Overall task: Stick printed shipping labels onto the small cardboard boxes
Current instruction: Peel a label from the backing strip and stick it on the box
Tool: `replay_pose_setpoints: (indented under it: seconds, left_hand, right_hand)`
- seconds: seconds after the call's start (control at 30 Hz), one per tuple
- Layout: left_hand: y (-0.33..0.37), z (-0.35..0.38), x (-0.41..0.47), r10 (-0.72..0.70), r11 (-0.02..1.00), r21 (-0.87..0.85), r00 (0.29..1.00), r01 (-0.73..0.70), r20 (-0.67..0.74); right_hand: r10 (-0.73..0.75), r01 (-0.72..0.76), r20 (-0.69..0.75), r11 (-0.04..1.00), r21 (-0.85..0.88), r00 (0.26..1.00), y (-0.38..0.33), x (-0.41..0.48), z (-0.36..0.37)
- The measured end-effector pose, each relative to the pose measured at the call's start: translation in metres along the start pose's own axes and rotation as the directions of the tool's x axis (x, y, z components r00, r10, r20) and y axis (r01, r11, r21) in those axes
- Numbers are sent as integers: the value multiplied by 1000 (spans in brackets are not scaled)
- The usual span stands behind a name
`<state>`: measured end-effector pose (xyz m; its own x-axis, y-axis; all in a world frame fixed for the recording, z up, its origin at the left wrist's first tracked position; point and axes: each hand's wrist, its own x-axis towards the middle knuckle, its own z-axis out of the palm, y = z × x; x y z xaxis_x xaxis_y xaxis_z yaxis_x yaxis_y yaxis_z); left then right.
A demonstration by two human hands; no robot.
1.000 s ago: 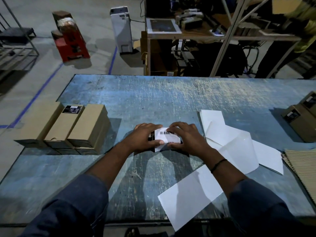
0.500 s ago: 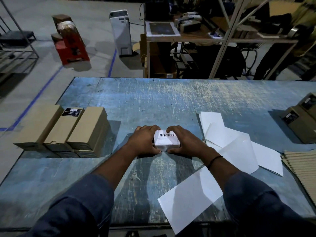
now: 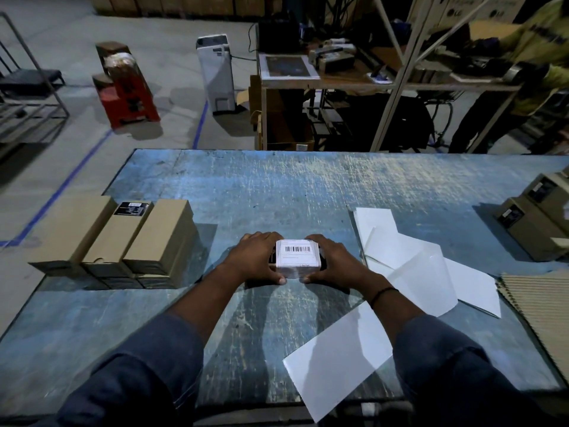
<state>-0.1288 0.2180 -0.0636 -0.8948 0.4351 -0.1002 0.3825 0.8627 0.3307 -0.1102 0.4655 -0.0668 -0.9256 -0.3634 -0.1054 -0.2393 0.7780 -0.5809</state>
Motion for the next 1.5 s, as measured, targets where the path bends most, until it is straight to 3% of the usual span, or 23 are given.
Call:
replay_pose_setpoints:
  seconds: [0.4, 0.67, 0.9, 1.03, 1.37, 1.5]
  left_hand:
    - [3, -3, -2, 34, 999, 18, 998, -34, 44]
    - [0, 0, 0, 93, 993, 69, 995, -96, 45]
    - [0, 1, 2, 97, 987, 120, 993, -104, 63]
    - [1, 4, 1, 90, 984, 147, 995, -97, 53]
    - [5, 2, 0, 63, 984, 162, 996, -71, 56]
    - [4, -4, -3, 55, 990, 129, 995, -64, 78]
  right_hand:
    - [-23, 24, 5, 994, -105, 1000, -5, -15, 2]
    - [-5, -2, -20, 935, -355, 1000, -3, -26, 26]
    - [46, -39, 13, 943, -331, 999, -6, -24, 23]
    - [2, -23, -56, 927, -374, 998, -18, -25, 24]
    - [15, -21, -17, 894, -447, 1000, -20, -19, 30]
    - [-33, 16, -39, 926, -377, 999, -16, -21, 17]
